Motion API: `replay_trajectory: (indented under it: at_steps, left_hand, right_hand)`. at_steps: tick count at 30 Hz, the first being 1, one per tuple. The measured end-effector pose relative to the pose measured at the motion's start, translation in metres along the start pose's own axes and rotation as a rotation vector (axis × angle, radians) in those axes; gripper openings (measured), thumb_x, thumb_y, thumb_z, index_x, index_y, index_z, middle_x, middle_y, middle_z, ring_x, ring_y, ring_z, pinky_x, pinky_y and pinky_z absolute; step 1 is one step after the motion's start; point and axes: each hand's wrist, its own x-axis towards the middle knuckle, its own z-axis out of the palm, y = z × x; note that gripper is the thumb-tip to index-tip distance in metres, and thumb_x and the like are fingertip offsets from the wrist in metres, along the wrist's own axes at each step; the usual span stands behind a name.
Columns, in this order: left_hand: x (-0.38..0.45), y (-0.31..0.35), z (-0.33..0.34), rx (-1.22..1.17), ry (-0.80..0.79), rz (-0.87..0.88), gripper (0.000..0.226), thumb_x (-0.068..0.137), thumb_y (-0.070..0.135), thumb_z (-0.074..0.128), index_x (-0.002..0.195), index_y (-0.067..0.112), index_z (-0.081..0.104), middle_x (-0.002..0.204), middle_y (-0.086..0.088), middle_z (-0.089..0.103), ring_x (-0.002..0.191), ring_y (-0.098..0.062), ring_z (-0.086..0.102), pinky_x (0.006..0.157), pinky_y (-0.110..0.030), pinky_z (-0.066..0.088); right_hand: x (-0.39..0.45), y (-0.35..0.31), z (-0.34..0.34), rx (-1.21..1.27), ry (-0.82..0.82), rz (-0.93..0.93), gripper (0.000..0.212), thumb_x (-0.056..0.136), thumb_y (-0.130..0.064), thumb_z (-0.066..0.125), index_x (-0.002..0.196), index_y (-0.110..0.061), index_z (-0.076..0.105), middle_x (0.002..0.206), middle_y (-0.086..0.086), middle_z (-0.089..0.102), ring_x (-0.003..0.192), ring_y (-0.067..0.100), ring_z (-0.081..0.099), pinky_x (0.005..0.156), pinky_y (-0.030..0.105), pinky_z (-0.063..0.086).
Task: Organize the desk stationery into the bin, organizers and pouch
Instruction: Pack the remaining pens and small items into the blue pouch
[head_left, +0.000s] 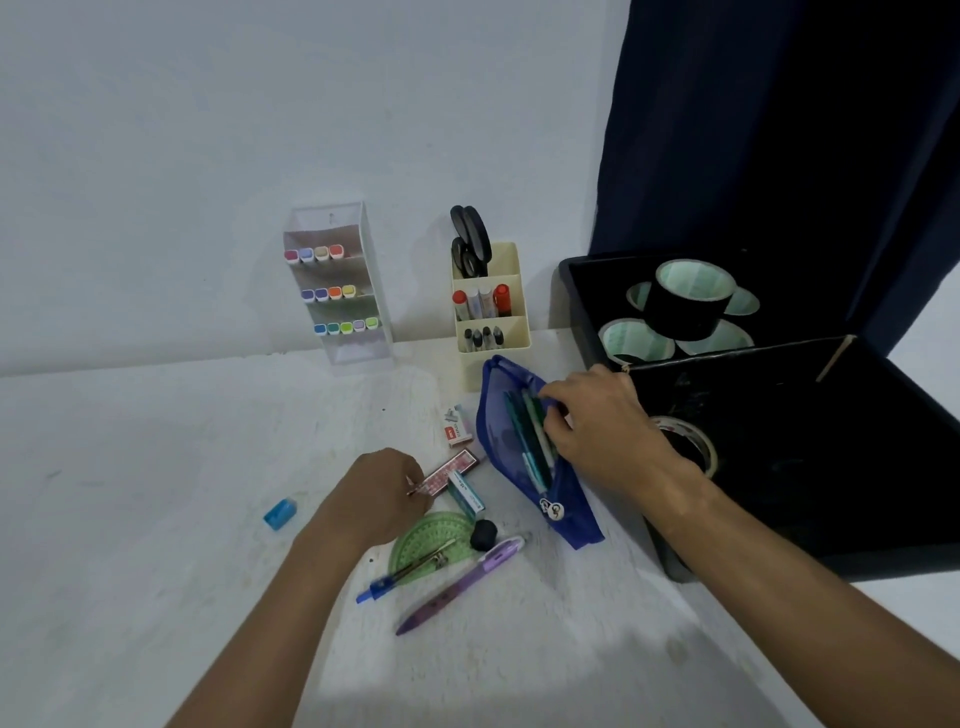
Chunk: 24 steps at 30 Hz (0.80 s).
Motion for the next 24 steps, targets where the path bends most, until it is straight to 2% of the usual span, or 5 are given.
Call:
replay_trajectory:
  at_steps: [5, 11, 16, 20, 24]
  left_hand:
    - [0.003, 0.0, -0.013, -0.032, -0.023, -0.057, 0.027, 0.086, 0.026, 0.062, 0.108, 0.01, 0.067, 0.094, -0.005, 0.065, 0.08, -0.014, 0.056, 0.065, -0.022, 0.042]
    - [-0.001, 0.022, -0.042, -0.276, 0.016, -0.01, 0.01, 0.081, 0.023, 0.067, 0.085, 0.015, 0.07, 0.069, 0.001, 0.071, 0.056, -0.006, 0.059, 0.047, -0.017, 0.039]
    - [0.016, 0.072, -0.044, -0.579, -0.087, -0.036, 0.016, 0.076, 0.018, 0.068, 0.081, 0.004, 0.073, 0.066, -0.016, 0.068, 0.052, -0.018, 0.051, 0.042, -0.02, 0.036]
    - [0.035, 0.1, -0.028, -0.647, -0.117, -0.083, 0.014, 0.077, 0.008, 0.064, 0.074, -0.005, 0.068, 0.039, -0.006, 0.054, 0.028, -0.012, 0.043, 0.034, -0.016, 0.031]
    - [0.049, 0.112, -0.013, -0.608, -0.09, -0.07, 0.013, 0.083, 0.013, 0.06, 0.073, 0.004, 0.061, 0.048, -0.008, 0.057, 0.031, -0.014, 0.049, 0.033, -0.017, 0.032]
  right_hand:
    - [0.0, 0.0, -0.001, 0.001, -0.008, 0.014, 0.025, 0.093, -0.023, 0.044, 0.102, -0.014, 0.066, 0.092, 0.004, 0.066, 0.085, 0.018, 0.045, 0.087, 0.035, 0.033]
    - [0.0, -0.001, -0.002, 0.127, -0.042, 0.032, 0.025, 0.095, -0.019, 0.045, 0.107, -0.01, 0.065, 0.097, 0.007, 0.065, 0.091, 0.022, 0.053, 0.088, 0.035, 0.044]
    - [0.001, 0.002, -0.001, -0.006, 0.029, 0.066, 0.025, 0.092, -0.021, 0.047, 0.105, -0.013, 0.067, 0.094, 0.006, 0.067, 0.094, 0.023, 0.052, 0.097, 0.032, 0.029]
    - [0.004, 0.006, 0.002, 0.014, 0.008, 0.054, 0.023, 0.09, -0.018, 0.049, 0.101, -0.012, 0.068, 0.09, 0.009, 0.068, 0.089, 0.027, 0.054, 0.096, 0.032, 0.032]
    - [0.007, 0.01, 0.005, 0.079, -0.011, 0.031, 0.023, 0.09, -0.016, 0.048, 0.094, -0.009, 0.069, 0.086, 0.012, 0.067, 0.079, 0.028, 0.054, 0.087, 0.037, 0.041]
